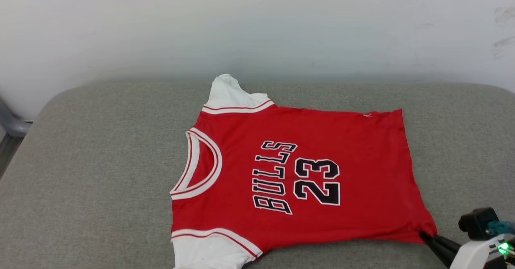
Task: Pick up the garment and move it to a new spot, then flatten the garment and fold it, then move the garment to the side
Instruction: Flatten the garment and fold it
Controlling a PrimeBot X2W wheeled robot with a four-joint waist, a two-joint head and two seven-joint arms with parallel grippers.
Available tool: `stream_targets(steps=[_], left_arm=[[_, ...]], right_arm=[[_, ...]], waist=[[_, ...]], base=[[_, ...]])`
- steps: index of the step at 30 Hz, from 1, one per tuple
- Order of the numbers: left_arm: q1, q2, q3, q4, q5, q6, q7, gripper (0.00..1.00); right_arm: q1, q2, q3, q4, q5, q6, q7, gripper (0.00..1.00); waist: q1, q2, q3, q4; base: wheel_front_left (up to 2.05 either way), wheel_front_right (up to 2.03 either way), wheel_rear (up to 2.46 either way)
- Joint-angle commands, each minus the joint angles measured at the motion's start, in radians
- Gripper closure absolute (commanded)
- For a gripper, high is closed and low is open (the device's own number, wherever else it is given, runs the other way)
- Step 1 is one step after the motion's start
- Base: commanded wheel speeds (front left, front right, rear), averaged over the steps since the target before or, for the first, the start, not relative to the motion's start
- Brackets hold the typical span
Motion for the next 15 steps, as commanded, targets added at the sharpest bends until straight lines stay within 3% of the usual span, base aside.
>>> stream_targets(steps=[1, 8, 15], left_arm=[[0.029, 0.011, 0.004, -0.018, -0.009, 0.011, 0.006, 1.00], [0.087, 0.035, -0.007, -0.066, -0.038, 0.014, 0.048, 1.00], [-0.021, 0.023, -0.016, -0.050, 0.011, 0.005, 0.034, 1.00]], right_arm=[[0.045, -0.014, -0.023, -0.022, 0.003, -0.001, 0.011, 1.00], [0.167, -0.021, -0.107, -0.081, -0.008, -0.001, 0.045, 1.00], [0.196, 0.030, -0.204, -0.140, -0.041, -0.001, 0.071, 1.00]], waist=[[0.0003, -0.0001, -0.009, -0.004], [0.0003, -0.0001, -0.020, 0.000], [0.0003, -0.0001, -0.019, -0.003]], base=[[0.00, 0.00, 0.00], [0.00, 0.00, 0.00], [0.00, 0.00, 0.00]])
